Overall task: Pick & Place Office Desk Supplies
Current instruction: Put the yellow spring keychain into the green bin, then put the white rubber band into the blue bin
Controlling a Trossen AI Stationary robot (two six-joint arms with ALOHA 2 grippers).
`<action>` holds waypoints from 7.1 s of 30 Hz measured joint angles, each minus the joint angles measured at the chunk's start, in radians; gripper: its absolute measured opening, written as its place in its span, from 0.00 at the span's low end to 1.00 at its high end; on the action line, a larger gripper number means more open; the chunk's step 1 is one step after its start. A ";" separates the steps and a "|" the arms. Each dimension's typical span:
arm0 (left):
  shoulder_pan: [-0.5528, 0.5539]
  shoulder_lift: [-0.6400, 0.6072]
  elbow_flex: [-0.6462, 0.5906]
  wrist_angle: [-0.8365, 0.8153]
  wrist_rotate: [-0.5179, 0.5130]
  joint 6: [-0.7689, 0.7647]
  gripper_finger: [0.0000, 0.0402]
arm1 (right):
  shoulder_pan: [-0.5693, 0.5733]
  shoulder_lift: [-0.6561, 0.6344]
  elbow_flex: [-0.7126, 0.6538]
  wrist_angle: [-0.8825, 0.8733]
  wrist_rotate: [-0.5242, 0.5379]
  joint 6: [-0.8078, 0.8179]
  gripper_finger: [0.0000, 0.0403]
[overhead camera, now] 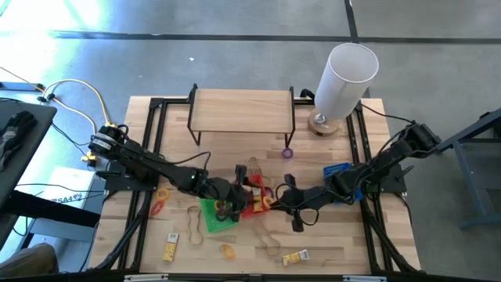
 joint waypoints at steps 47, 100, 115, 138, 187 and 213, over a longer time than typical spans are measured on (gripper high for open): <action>-0.018 0.124 -0.001 0.245 0.088 0.124 0.03 | -0.017 0.000 0.001 0.013 -0.047 0.005 0.03; -0.032 -0.016 0.168 -0.980 0.466 -0.556 0.02 | -0.004 -0.001 0.002 -0.052 0.084 0.011 0.74; -0.004 0.118 0.167 -1.004 0.507 -0.512 0.12 | -0.004 -0.001 0.001 -0.057 0.035 0.010 0.74; 0.022 0.118 0.167 -1.016 0.498 -0.615 0.22 | -0.004 -0.001 0.001 -0.056 0.038 0.007 0.73; -0.218 -0.064 0.065 -1.325 0.246 -0.724 0.37 | 0.008 0.126 0.000 0.092 0.021 -0.028 0.73; -0.181 -0.188 -0.167 -0.985 0.275 -0.740 0.37 | 0.007 0.127 0.002 0.097 0.008 -0.070 0.73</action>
